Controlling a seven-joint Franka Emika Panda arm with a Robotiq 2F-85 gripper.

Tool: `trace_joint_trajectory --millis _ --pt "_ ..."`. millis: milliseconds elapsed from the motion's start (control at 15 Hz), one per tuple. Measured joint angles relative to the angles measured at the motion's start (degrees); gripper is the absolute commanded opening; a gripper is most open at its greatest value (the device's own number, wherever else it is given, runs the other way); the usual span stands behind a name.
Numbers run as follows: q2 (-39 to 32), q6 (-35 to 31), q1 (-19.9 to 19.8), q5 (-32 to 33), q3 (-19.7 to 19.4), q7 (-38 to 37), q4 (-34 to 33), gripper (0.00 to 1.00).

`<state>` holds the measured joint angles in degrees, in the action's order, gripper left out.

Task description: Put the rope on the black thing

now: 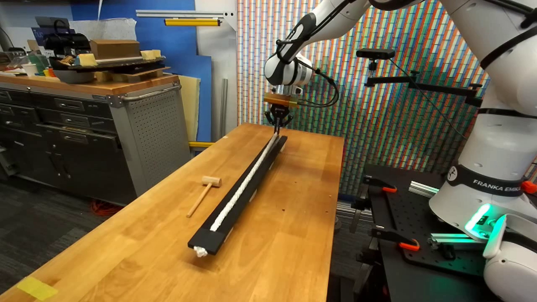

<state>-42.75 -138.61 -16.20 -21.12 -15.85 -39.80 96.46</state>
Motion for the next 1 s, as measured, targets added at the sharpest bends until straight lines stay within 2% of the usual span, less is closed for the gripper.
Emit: trace_joint_trajectory --millis 1000 --pt "-2.7 5.0 -3.3 -0.4 0.0 -0.2 -5.1 0.03"
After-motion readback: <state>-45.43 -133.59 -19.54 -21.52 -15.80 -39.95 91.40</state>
